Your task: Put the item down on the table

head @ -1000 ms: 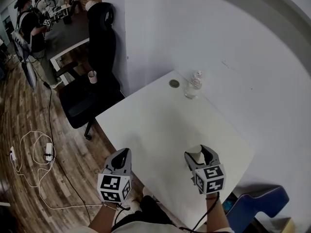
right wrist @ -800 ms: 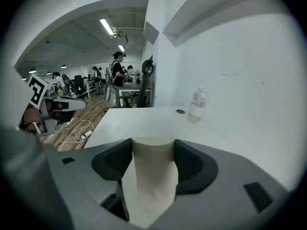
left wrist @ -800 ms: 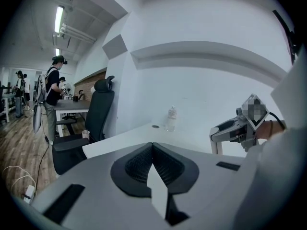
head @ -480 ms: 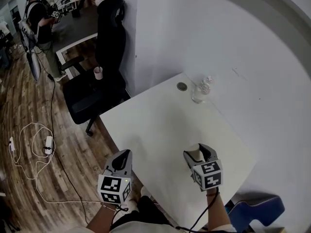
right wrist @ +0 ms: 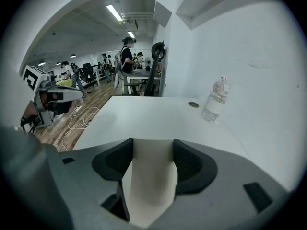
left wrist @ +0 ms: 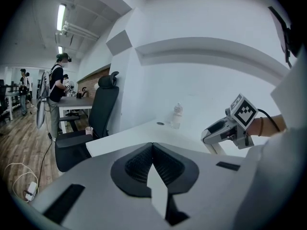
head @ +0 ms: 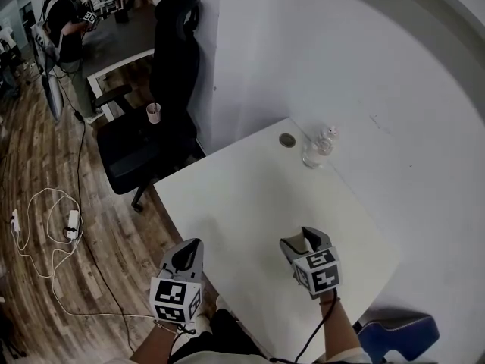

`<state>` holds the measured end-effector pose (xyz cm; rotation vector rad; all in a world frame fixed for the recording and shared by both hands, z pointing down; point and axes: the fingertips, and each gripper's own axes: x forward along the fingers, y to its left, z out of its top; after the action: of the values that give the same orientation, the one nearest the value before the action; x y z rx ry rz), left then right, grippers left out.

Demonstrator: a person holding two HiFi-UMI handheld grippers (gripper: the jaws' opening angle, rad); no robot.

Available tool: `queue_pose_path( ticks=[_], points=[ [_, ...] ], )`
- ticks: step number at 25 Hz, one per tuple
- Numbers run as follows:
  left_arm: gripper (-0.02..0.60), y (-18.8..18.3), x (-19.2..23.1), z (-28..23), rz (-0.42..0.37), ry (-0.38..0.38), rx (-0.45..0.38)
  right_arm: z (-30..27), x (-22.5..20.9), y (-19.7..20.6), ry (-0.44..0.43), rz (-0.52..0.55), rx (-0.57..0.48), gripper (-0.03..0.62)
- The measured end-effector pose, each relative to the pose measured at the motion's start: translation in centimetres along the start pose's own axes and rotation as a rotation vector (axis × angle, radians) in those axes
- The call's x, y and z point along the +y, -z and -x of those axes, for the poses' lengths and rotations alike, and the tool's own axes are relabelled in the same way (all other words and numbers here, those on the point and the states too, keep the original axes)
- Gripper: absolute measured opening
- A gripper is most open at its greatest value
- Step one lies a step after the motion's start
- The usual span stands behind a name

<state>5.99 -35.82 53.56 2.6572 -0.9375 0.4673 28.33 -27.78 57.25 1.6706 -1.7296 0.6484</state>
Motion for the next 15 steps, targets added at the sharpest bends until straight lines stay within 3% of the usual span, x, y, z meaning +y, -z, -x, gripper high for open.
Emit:
queue_pose_path(
  ticks=[15],
  points=[
    [0.017, 1.3, 1.2, -2.5, 0.008, -0.010, 0.034, -4.1, -0.2, 0.8, -0.057, 0.025, 0.090, 0.285]
  ],
)
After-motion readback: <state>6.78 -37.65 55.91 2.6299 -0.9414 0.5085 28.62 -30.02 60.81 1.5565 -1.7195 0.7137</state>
